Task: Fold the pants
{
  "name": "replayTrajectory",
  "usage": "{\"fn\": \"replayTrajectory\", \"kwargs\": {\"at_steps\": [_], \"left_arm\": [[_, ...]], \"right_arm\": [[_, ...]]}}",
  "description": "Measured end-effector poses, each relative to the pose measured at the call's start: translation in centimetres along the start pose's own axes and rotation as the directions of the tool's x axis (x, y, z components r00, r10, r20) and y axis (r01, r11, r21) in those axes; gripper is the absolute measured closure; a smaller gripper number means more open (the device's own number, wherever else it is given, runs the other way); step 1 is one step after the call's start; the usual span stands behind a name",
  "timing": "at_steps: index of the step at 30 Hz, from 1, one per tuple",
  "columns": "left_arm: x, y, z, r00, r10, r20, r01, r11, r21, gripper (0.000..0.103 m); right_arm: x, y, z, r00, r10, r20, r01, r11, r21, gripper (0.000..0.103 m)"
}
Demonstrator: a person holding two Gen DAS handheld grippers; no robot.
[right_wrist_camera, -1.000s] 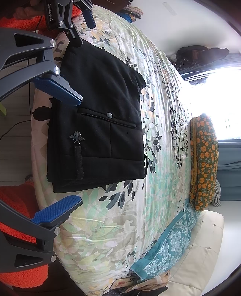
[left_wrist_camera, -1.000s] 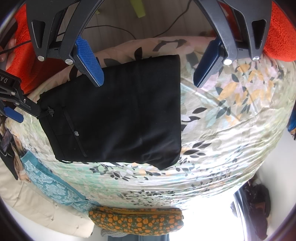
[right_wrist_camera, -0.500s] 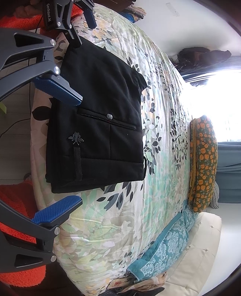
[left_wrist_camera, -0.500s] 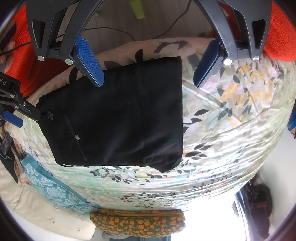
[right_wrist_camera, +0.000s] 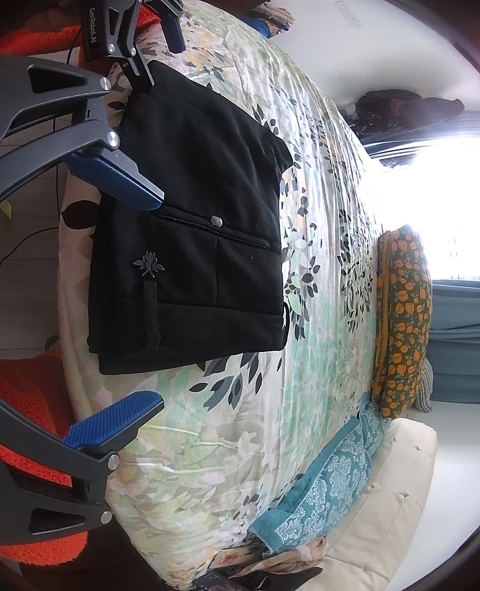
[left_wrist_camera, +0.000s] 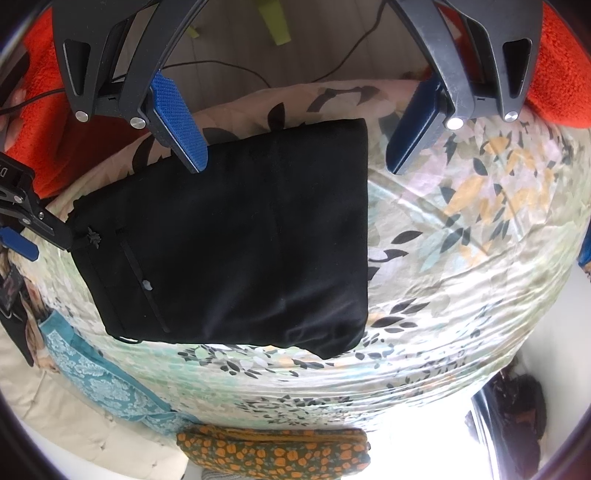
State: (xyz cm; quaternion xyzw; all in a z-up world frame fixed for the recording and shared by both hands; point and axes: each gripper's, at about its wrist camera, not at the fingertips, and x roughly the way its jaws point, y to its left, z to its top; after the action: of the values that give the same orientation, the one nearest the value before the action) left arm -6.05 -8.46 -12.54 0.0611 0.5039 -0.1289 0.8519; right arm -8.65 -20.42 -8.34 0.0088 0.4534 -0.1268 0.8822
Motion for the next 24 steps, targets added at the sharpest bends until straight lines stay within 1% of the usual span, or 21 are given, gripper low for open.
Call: {"fn": "replayTrajectory", "kwargs": {"at_steps": [4,13,24], "left_arm": [[-0.09,0.09,0.01,1.0,0.006,0.002,-0.006,1.0,0.004,0.005],[0.21,0.85,0.29,1.0,0.015,-0.009,-0.015,1.0,-0.012,0.005],[0.33,0.36,0.25,1.0,0.027,-0.015,-0.027,1.0,0.002,0.005]], "right_arm": [[0.44,0.14,-0.08,1.0,-0.004,-0.017,0.004,1.0,-0.007,0.004],[0.72,0.63,-0.11,1.0,-0.009,-0.02,0.008,1.0,-0.026,0.004],[0.73,0.64,-0.16,1.0,-0.006,-0.022,0.006,1.0,-0.024,0.004]]}}
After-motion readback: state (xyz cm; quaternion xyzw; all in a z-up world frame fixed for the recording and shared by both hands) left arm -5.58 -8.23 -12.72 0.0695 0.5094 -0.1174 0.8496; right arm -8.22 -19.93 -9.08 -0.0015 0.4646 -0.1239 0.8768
